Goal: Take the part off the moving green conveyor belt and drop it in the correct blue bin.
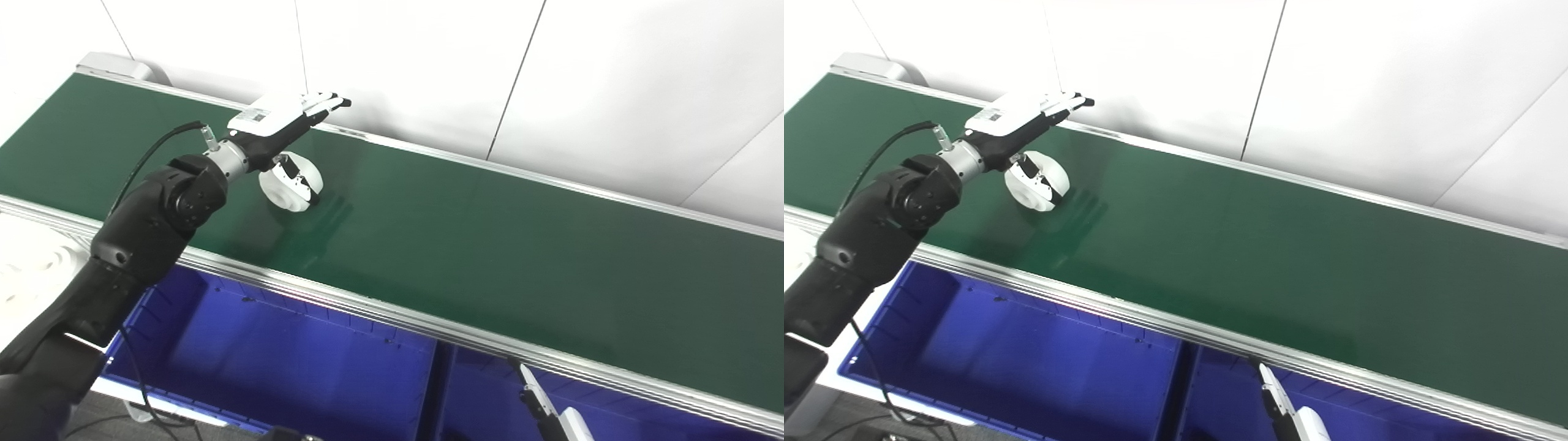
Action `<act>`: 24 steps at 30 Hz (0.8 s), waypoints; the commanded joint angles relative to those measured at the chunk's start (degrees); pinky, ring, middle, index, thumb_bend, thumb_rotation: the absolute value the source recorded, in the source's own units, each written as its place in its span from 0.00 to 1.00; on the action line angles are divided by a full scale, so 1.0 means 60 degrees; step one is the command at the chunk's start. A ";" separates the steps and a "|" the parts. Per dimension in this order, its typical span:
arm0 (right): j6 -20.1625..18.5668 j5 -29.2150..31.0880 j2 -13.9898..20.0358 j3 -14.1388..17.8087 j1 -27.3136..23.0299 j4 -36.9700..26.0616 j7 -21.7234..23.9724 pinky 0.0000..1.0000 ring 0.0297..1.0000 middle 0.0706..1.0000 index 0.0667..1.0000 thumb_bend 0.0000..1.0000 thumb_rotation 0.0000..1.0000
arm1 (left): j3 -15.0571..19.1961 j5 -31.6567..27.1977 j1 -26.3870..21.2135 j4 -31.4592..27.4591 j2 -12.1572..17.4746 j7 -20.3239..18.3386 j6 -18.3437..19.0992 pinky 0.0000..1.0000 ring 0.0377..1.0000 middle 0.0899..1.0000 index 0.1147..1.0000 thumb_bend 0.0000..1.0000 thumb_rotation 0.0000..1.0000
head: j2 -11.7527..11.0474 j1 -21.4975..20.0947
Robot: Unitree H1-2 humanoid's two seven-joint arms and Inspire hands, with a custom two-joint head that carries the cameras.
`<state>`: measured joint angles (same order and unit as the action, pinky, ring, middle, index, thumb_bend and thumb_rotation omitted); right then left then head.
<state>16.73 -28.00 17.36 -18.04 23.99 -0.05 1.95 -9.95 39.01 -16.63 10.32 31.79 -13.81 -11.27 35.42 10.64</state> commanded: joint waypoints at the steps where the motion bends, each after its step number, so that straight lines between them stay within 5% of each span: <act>1: 0.0592 0.0029 0.0042 0.0003 -0.0022 -0.0146 -0.0133 0.88 0.99 1.00 1.00 1.00 0.67 | -0.0088 0.0251 -0.0413 -0.0008 0.0435 -0.0033 0.0107 1.00 1.00 1.00 0.95 0.99 0.15 | -0.0006 0.0010; 11: 0.0553 0.0185 0.0069 0.0026 -0.0004 -0.0192 -0.0051 0.87 0.99 1.00 1.00 1.00 0.67 | -0.0595 0.0317 -0.0382 0.0387 0.0444 -0.0642 0.0484 1.00 1.00 1.00 0.92 1.00 0.13 | 0.0083 0.0012; 17: 0.0520 0.0206 0.0092 0.0057 0.0023 -0.0265 -0.0065 0.87 0.98 1.00 1.00 1.00 0.66 | -0.0794 -0.0211 -0.0306 0.0759 0.0237 -0.1080 0.0520 0.93 0.97 0.97 0.90 0.94 0.01 | 0.0138 0.0020; 19: 0.0501 0.0173 0.0094 0.0067 0.0040 -0.0296 -0.0081 0.87 0.98 1.00 1.00 1.00 0.66 | -0.0869 -0.0239 -0.0289 0.0915 0.0108 -0.1035 0.0620 0.80 0.90 0.91 0.85 0.85 0.00 | 0.0134 0.0031; 22: 0.0580 0.0171 0.0101 0.0082 0.0050 -0.0260 -0.0128 0.86 0.98 1.00 1.00 1.00 0.66 | -0.0854 -0.0473 -0.0311 0.1331 -0.0133 -0.0458 0.0129 0.55 0.50 0.53 0.58 0.55 0.00 | 0.0151 0.0022; 24: 0.0644 0.0174 0.0105 0.0090 0.0051 -0.0244 -0.0160 0.86 0.97 1.00 1.00 1.00 0.66 | -0.0723 -0.0892 -0.0304 0.1623 -0.0298 -0.0064 -0.0359 0.48 0.44 0.47 0.51 0.52 0.00 | 0.0191 0.0021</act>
<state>16.74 -27.51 17.58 -17.87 24.05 -0.09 1.94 -14.51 35.21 -18.07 19.16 29.96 -15.22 -11.30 36.65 10.72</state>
